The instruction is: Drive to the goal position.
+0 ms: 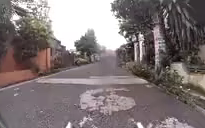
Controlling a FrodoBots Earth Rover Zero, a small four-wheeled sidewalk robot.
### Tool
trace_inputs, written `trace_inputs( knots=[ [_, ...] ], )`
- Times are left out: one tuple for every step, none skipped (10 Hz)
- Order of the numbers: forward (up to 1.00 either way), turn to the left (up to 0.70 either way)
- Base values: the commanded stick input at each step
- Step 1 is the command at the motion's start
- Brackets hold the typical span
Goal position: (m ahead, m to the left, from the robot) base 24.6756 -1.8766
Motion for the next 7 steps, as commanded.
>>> trace_inputs(
  knots=[
    [0.70, 0.00],
    [0.70, 0.00],
    [0.70, 0.00],
    [0.70, 0.00],
    [0.70, -0.14],
    [0.70, -0.14],
    [0.70, -0.14]
  ],
)
